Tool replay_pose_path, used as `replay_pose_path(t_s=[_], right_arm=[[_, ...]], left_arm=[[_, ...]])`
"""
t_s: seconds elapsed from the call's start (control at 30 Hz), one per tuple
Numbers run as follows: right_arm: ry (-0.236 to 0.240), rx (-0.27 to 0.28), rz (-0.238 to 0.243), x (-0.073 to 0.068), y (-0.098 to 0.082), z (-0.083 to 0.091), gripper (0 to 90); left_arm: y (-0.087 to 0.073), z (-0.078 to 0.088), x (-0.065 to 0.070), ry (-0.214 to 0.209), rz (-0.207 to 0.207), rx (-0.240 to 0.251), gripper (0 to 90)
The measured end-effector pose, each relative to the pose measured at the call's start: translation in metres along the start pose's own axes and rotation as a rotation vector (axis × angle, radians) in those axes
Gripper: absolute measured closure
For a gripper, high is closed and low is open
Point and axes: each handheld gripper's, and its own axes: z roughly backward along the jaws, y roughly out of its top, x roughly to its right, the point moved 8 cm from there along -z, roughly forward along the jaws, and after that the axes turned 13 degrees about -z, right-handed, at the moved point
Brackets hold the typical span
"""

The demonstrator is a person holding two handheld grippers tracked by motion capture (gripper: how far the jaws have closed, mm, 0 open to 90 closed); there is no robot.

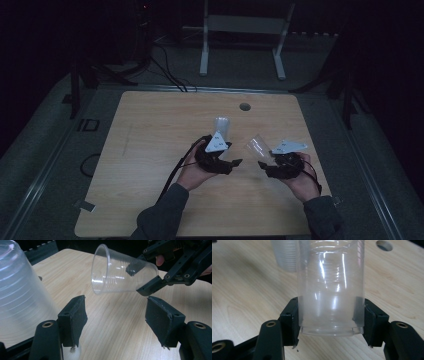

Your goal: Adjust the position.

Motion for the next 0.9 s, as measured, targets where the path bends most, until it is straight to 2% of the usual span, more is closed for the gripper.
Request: replay_pose_path(t_s=[0.13,0.7,0.9], right_arm=[[-0.018,0.050,-0.018,0.0001,0.0021,0.0035,41.2],[-0.020,0.109,-0.057,-0.0041,0.0011,0.0027,41.2],[-0.021,0.158,-0.081,-0.0063,0.0041,0.0049,41.3]], left_arm=[[0.0011,-0.0010,-0.0008,0.002,0.013,0.002,33.0],[0.0001,-0.0032,-0.0018,0.007,0.034,-0.003,33.0],[0.0000,-0.0044,-0.0016,0.008,0.036,-0.004,33.0]])
